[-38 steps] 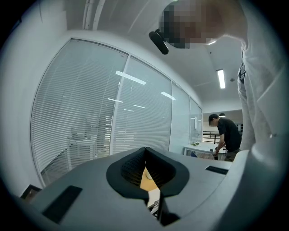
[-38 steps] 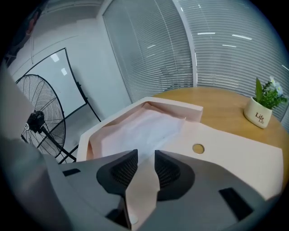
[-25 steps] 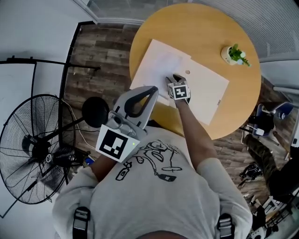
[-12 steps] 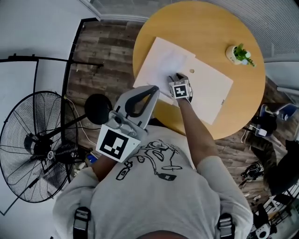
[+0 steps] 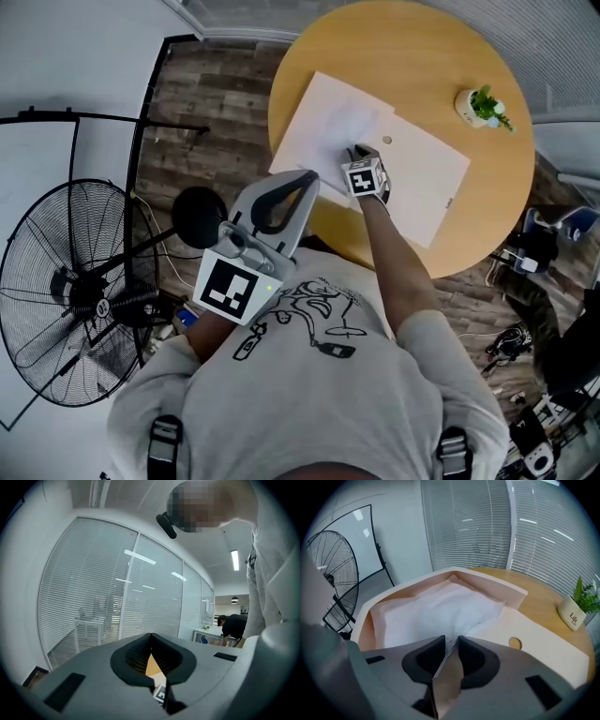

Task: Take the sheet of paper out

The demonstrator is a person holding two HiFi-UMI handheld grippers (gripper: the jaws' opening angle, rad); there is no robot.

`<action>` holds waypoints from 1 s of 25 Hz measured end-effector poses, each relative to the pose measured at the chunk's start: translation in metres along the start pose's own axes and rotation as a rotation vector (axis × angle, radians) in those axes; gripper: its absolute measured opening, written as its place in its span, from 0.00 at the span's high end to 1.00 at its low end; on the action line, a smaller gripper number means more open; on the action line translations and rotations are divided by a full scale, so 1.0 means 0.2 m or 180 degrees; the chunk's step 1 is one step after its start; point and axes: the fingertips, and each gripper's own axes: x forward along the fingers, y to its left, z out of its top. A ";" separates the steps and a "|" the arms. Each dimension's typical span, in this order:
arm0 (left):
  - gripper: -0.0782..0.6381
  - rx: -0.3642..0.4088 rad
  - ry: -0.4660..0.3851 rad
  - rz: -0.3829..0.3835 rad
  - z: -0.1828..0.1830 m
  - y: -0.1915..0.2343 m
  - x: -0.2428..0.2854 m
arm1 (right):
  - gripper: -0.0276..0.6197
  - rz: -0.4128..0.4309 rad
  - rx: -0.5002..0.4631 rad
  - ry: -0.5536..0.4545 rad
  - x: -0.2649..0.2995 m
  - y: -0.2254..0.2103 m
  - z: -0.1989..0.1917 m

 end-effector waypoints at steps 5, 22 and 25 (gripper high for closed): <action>0.86 0.0007 -0.0001 0.0009 0.00 -0.01 -0.03 | 0.93 -0.0020 0.0073 0.0019 -0.01 0.00 -0.02; 0.86 0.0057 -0.0084 -0.0103 0.04 -0.12 -0.09 | 0.94 0.0044 0.0401 -0.0293 -0.20 -0.04 0.00; 0.86 0.0061 -0.0100 -0.0116 0.05 -0.14 -0.11 | 0.94 0.0043 0.0423 -0.0367 -0.25 -0.05 0.01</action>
